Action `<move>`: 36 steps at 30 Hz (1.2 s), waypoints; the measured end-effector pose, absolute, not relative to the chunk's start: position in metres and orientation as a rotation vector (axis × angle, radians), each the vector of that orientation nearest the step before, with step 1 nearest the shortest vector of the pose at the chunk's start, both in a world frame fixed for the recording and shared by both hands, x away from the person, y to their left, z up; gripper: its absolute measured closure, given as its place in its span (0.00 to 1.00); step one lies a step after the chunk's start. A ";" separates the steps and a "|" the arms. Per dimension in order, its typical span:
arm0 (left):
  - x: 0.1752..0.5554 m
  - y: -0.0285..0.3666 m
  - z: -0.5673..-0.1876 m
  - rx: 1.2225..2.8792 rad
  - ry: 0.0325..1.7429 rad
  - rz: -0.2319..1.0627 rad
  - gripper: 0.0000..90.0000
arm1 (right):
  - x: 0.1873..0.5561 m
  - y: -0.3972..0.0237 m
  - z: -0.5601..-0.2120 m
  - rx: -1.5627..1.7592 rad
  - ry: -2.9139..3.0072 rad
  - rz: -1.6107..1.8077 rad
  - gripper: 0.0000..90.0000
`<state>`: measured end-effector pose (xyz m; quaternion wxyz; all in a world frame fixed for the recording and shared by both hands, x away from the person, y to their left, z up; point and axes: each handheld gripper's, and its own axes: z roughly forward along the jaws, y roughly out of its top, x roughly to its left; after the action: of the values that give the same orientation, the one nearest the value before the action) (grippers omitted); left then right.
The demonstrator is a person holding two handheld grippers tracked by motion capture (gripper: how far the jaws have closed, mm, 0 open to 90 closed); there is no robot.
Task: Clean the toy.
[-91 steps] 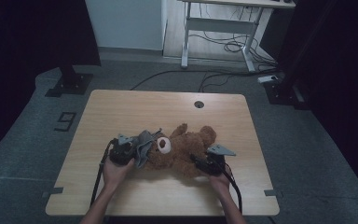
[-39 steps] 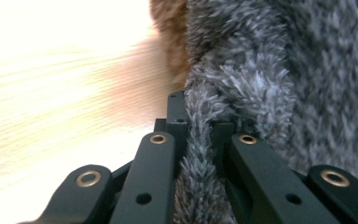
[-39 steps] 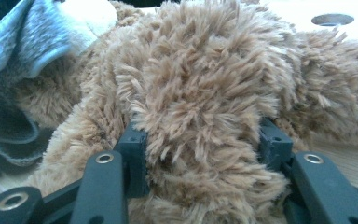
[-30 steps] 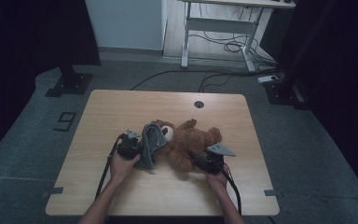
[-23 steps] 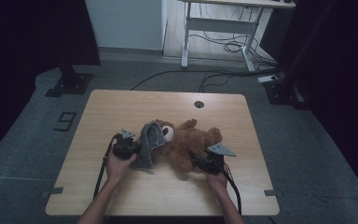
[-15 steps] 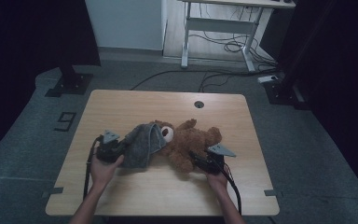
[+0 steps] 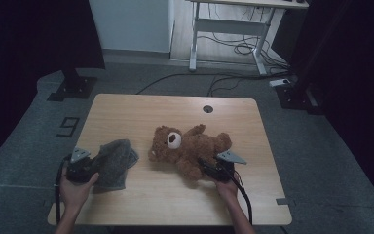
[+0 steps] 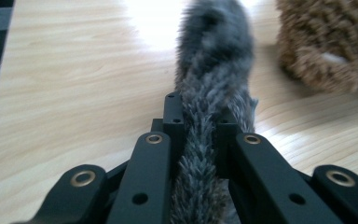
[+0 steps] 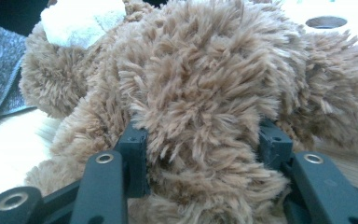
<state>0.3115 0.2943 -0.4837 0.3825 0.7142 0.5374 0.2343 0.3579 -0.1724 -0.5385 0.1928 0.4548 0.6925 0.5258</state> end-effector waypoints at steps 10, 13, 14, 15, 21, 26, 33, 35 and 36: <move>0.325 0.290 -0.519 1.915 1.433 0.445 0.82 | 0.357 -0.173 -0.539 1.275 1.944 1.484 0.54; 0.328 0.290 -0.527 1.941 1.462 0.436 0.78 | 0.357 -0.173 -0.539 1.274 1.944 1.487 0.54; 0.329 0.290 -0.528 1.943 1.474 0.437 0.75 | 0.357 -0.173 -0.539 1.273 1.944 1.488 0.54; 0.330 0.291 -0.528 1.947 1.486 0.452 0.68 | 0.357 -0.173 -0.539 1.272 1.945 1.489 0.54; 0.321 0.294 -0.504 1.885 1.475 0.612 0.29 | 0.355 -0.174 -0.537 1.269 1.947 1.481 0.49; 0.314 0.284 -0.473 1.813 1.383 0.644 0.25 | 0.349 -0.173 -0.528 1.229 1.956 1.448 0.34; 0.307 0.239 -0.464 1.856 1.230 0.573 0.27 | 0.334 -0.192 -0.508 1.175 1.906 1.549 0.30; 0.305 0.228 -0.466 1.869 1.204 0.554 0.28 | 0.329 -0.196 -0.503 1.146 1.904 1.567 0.30; 0.305 0.223 -0.467 1.881 1.187 0.543 0.28 | 0.327 -0.197 -0.501 1.131 1.907 1.573 0.30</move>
<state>0.3051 0.2230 -0.4675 0.4135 0.7481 0.4720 0.2160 0.3266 -0.1974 -0.5010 0.2099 0.4066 0.6859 0.5659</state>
